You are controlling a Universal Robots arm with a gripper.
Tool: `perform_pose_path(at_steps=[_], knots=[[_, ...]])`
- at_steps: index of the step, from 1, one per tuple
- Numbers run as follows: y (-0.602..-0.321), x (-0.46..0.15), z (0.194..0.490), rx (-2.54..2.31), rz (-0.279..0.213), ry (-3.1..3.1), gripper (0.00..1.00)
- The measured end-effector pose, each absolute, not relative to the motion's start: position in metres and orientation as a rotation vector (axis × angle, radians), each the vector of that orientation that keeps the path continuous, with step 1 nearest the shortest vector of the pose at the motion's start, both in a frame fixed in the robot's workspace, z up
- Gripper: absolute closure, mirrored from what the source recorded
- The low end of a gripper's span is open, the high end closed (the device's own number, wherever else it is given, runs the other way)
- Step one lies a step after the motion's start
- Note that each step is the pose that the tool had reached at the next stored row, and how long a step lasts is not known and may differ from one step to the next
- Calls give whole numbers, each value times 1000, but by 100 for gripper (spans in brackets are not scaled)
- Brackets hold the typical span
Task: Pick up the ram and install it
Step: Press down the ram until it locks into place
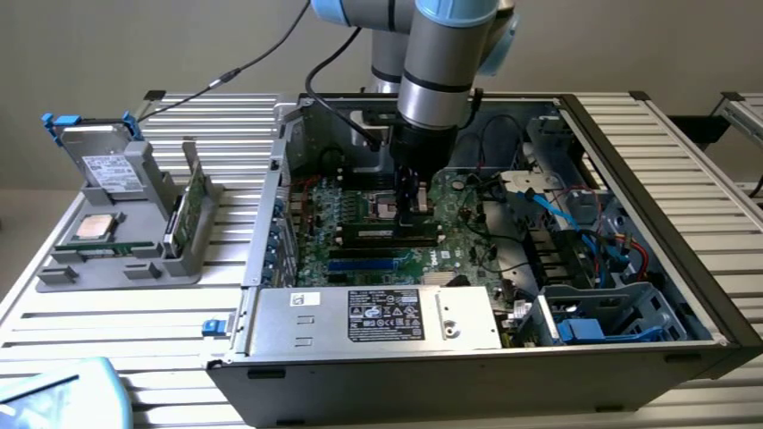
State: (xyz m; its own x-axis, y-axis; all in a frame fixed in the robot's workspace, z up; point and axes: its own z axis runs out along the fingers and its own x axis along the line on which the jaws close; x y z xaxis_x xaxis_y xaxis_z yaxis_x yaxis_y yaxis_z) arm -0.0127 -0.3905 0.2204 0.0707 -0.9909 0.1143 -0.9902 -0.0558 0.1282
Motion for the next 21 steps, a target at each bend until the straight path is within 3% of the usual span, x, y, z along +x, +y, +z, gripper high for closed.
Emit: perform_pose_path(at_steps=[21], knots=[[-390,-13,215,2161,-5,-2038,86]])
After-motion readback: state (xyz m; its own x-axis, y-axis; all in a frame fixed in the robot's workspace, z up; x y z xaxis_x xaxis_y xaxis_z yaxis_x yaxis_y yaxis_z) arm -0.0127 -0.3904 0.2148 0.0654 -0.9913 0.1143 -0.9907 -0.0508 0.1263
